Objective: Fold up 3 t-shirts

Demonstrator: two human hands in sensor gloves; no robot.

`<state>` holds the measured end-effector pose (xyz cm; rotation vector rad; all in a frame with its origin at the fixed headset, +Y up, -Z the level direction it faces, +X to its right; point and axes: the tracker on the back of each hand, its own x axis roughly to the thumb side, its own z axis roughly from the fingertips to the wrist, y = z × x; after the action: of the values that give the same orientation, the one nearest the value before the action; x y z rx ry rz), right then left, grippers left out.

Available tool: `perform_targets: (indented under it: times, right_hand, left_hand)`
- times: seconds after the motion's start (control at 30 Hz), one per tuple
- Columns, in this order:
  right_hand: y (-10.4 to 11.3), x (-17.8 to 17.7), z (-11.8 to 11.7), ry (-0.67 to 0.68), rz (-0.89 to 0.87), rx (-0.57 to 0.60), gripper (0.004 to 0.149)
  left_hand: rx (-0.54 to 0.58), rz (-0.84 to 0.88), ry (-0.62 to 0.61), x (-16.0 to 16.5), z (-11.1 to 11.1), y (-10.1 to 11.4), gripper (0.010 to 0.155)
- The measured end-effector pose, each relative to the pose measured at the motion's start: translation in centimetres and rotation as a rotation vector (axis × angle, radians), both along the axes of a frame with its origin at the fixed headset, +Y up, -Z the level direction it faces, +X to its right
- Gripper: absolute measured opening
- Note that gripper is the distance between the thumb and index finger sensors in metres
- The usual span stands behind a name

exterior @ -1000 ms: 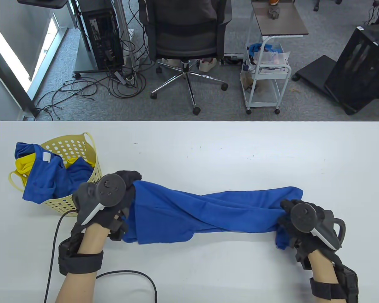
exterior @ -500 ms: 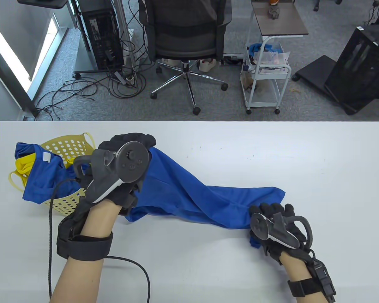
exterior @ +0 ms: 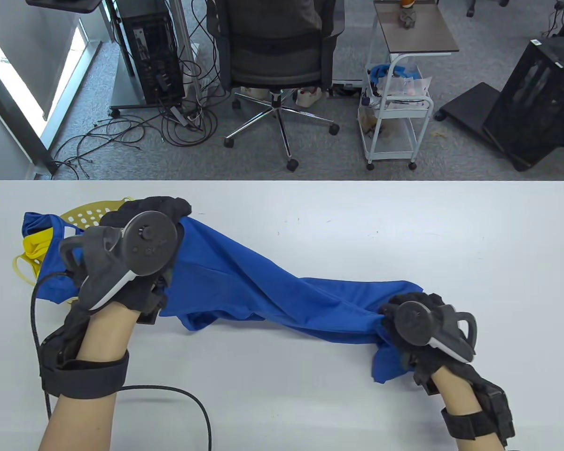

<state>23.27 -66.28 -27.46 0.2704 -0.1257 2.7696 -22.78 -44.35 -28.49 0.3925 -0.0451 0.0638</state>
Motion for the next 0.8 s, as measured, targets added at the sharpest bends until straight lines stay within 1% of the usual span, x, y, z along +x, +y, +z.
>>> perform_targets:
  times: [0.03,0.07,0.1,0.13,0.17,0.2,0.23,0.27,0.3,0.37,0.4,0.43,0.5,0.57,0.63,0.7,0.73,0.77,0.8]
  right_hand:
    - [1.0,1.0,0.1,-0.002,-0.091,0.012,0.040]
    - [1.5,1.6,0.0,-0.018,-0.125,-0.005,0.040]
    - [1.6,2.1,-0.3,-0.036,-0.120,-0.057,0.040]
    - [1.4,2.7,-0.8,-0.060,-0.072,-0.150,0.041]
    - [0.5,3.2,-1.5,-0.091,-0.011,-0.240,0.041]
    - [-0.3,3.4,-2.0,-0.104,0.016,-0.293,0.041]
    - [-2.0,3.6,-2.9,-0.114,0.045,-0.360,0.041]
    - [-2.6,3.6,-3.2,-0.120,0.047,-0.379,0.041]
    - [-4.3,3.6,-4.0,-0.133,0.049,-0.447,0.040]
    - [-5.7,3.5,-4.8,-0.160,0.053,-0.481,0.040]
    - [-6.6,3.3,-5.4,-0.180,0.085,-0.488,0.040]
    - [-6.8,3.3,-5.6,-0.187,0.099,-0.487,0.040]
    - [-7.4,2.9,-6.7,-0.243,0.189,-0.458,0.041]
    - [-7.4,2.4,-7.4,-0.307,0.278,-0.371,0.043]
    - [-6.7,1.6,-7.6,-0.316,0.343,-0.267,0.051]
    - [-5.9,0.4,-7.5,-0.254,0.310,-0.198,0.053]
    - [-5.6,-0.3,-7.3,-0.193,0.278,-0.194,0.052]
    - [-5.1,-1.6,-6.9,-0.091,0.238,-0.191,0.050]
    - [-5.0,-2.1,-6.7,-0.073,0.237,-0.180,0.049]
  left_hand:
    - [0.005,0.005,0.010,-0.4,0.0,0.1,0.040]
    - [0.010,0.012,0.017,-0.8,0.0,0.1,0.040]
    - [0.010,0.014,0.021,-1.0,0.0,0.0,0.040]
    - [0.003,0.014,0.025,-1.1,-0.1,-0.3,0.040]
    - [-0.012,0.011,0.025,-1.1,-0.4,-0.8,0.040]
    - [-0.030,0.004,0.022,-1.0,-0.6,-1.4,0.040]
    - [-0.060,-0.013,0.017,-0.8,-1.0,-2.2,0.041]
    - [-0.083,-0.027,0.013,-0.5,-1.2,-2.8,0.040]
    - [-0.113,-0.050,0.009,-0.2,-1.7,-3.7,0.040]
    - [-0.150,-0.087,0.005,0.4,-2.5,-5.0,0.040]
    - [-0.172,-0.109,0.006,0.8,-3.0,-5.7,0.041]
    - [-0.183,-0.123,0.005,1.0,-3.3,-6.2,0.041]
    - [-0.207,-0.143,0.001,1.4,-4.4,-7.3,0.041]
    - [-0.230,-0.146,0.000,1.7,-5.4,-8.4,0.041]
    - [-0.252,-0.152,-0.004,1.9,-6.2,-9.4,0.041]
    - [-0.267,-0.166,-0.007,2.2,-6.8,-10.2,0.041]
    - [-0.273,-0.173,-0.011,2.3,-7.1,-10.7,0.041]
    - [-0.273,-0.174,-0.016,2.3,-7.3,-11.1,0.041]
    - [-0.273,-0.173,-0.018,2.2,-7.5,-11.4,0.041]
